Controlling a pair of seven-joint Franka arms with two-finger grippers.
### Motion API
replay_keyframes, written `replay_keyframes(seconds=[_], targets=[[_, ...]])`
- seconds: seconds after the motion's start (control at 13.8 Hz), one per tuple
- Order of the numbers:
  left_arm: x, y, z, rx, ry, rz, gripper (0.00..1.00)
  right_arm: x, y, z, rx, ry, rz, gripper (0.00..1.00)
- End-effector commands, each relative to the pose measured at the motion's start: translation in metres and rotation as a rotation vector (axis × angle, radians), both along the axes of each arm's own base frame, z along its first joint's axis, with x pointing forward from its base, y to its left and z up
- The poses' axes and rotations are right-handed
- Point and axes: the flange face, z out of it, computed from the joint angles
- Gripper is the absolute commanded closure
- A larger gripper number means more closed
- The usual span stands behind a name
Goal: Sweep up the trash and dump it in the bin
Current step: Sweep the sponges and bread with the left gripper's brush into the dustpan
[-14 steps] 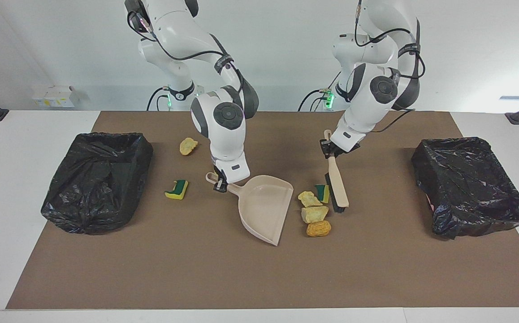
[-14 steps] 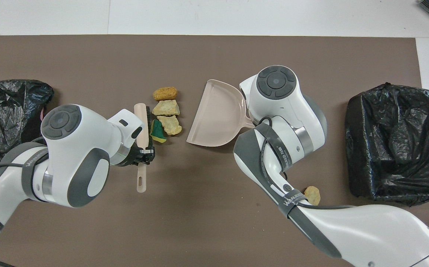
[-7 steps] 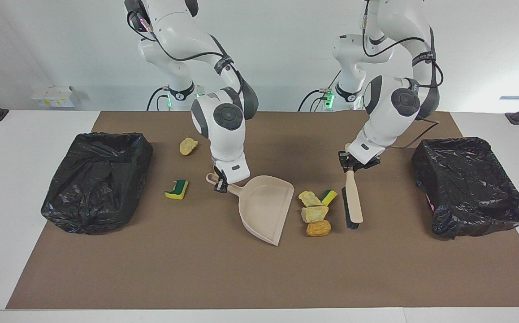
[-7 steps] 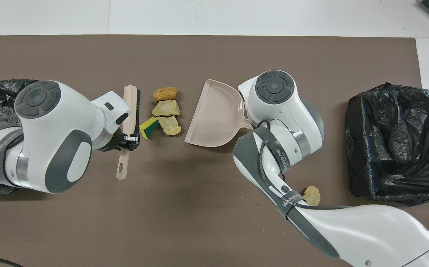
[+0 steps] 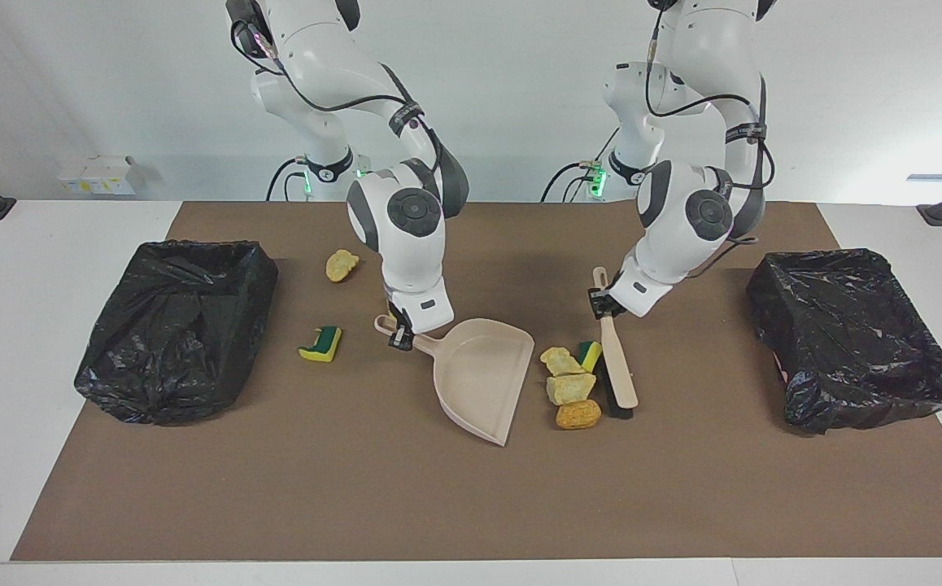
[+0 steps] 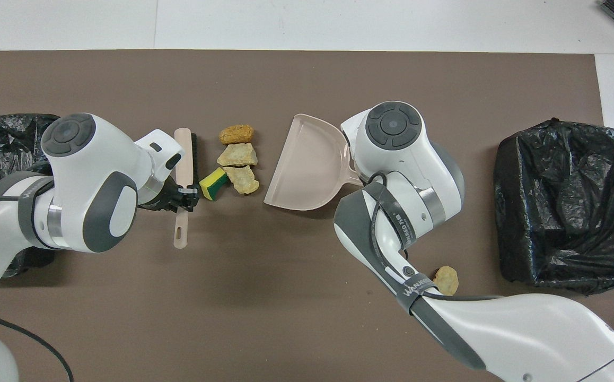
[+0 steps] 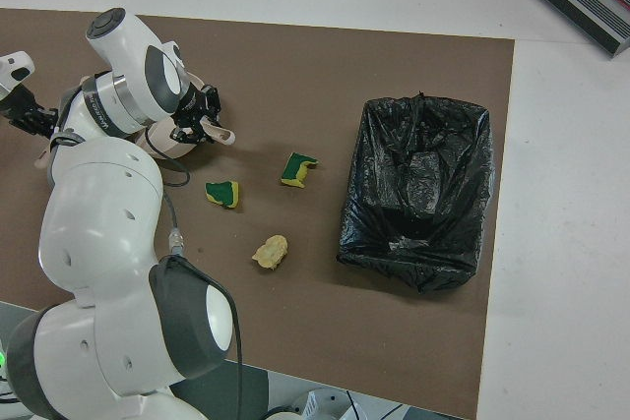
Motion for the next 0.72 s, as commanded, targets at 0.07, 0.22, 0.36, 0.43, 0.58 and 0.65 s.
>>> replay_keyframes(seconds=[0.07, 0.22, 0.36, 0.43, 0.58, 0.65], targets=[[-0.009, -0.047, -0.007, -0.048, -0.031, -0.013, 1.0, -0.008, -0.001, -0.002, -0.001, -0.024, -0.019, 1.0], [-0.023, -0.099, 0.005, -0.083, -0.061, -0.089, 1.0, -0.013, 0.012, -0.005, -0.001, -0.025, -0.026, 1.0], [-0.039, -0.123, 0.007, -0.097, -0.042, -0.128, 1.0, -0.015, 0.019, -0.01, 0.009, -0.038, -0.043, 1.0], [-0.044, -0.13, 0.009, -0.105, -0.041, -0.137, 1.0, -0.018, 0.026, -0.01, 0.013, -0.043, -0.046, 1.0], [-0.048, -0.131, 0.027, -0.109, -0.035, -0.15, 1.0, -0.017, 0.025, -0.01, 0.012, -0.043, -0.059, 1.0], [-0.047, -0.13, 0.051, -0.109, -0.023, -0.159, 1.0, -0.017, 0.025, -0.01, 0.01, -0.04, -0.057, 1.0]])
